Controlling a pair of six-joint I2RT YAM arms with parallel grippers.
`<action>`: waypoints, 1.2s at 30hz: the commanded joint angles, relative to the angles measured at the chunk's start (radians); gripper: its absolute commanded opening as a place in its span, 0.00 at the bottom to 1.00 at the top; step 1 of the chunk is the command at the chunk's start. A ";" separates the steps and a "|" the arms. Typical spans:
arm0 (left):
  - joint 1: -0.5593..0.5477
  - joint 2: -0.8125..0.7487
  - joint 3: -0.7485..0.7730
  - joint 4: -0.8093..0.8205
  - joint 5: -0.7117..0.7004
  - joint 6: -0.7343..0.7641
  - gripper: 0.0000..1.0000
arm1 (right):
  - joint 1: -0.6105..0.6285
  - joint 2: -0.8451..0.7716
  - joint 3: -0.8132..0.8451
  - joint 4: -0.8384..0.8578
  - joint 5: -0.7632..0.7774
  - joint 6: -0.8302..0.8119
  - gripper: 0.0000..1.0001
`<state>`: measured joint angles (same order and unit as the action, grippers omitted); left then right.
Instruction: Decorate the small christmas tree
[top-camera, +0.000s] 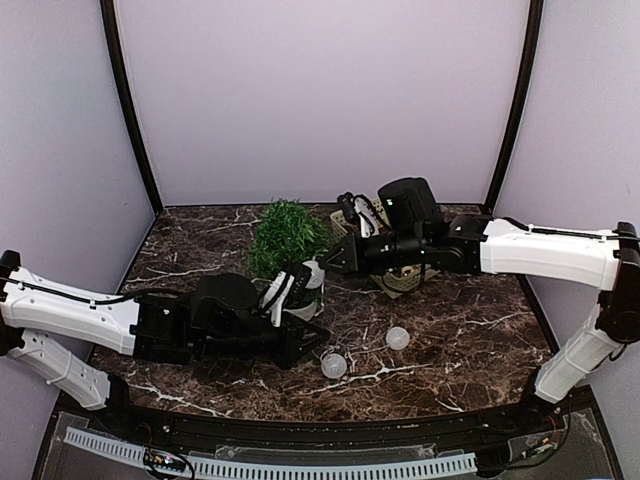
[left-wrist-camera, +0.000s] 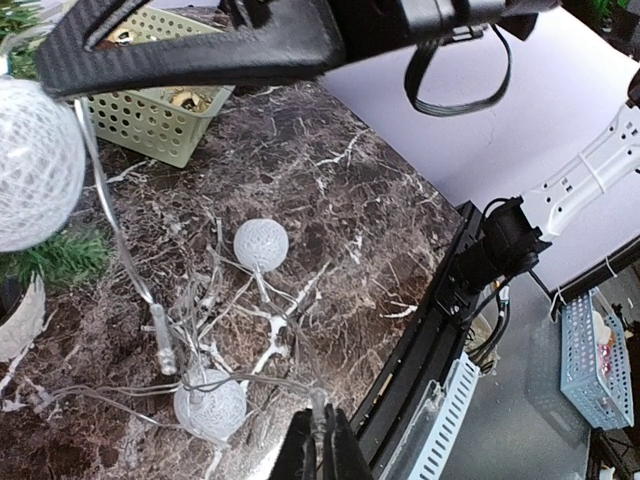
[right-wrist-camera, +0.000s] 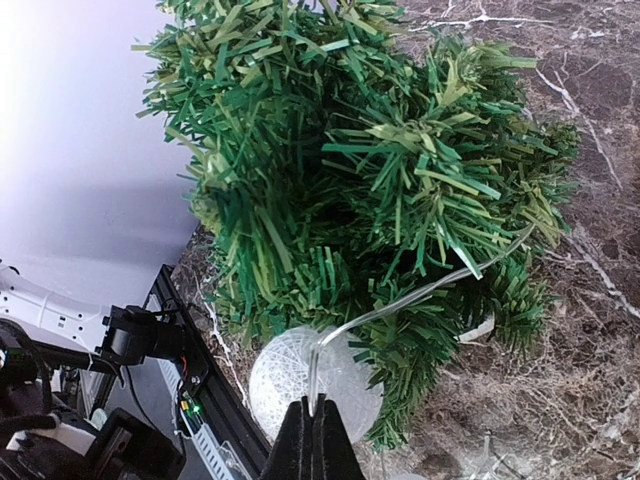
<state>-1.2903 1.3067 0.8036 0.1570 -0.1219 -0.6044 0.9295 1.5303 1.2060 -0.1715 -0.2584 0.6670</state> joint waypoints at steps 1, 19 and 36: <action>-0.041 0.027 0.026 0.008 0.079 0.053 0.00 | 0.006 0.001 0.029 0.055 -0.012 -0.007 0.00; -0.070 -0.097 0.000 -0.152 -0.220 -0.033 0.75 | 0.008 -0.046 0.006 0.073 -0.031 0.006 0.00; 0.063 0.098 -0.028 0.166 -0.159 -0.036 0.49 | 0.008 -0.079 -0.001 0.117 -0.043 0.063 0.00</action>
<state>-1.2339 1.3701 0.7586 0.2272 -0.2760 -0.6621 0.9295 1.4796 1.2053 -0.1097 -0.2913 0.7170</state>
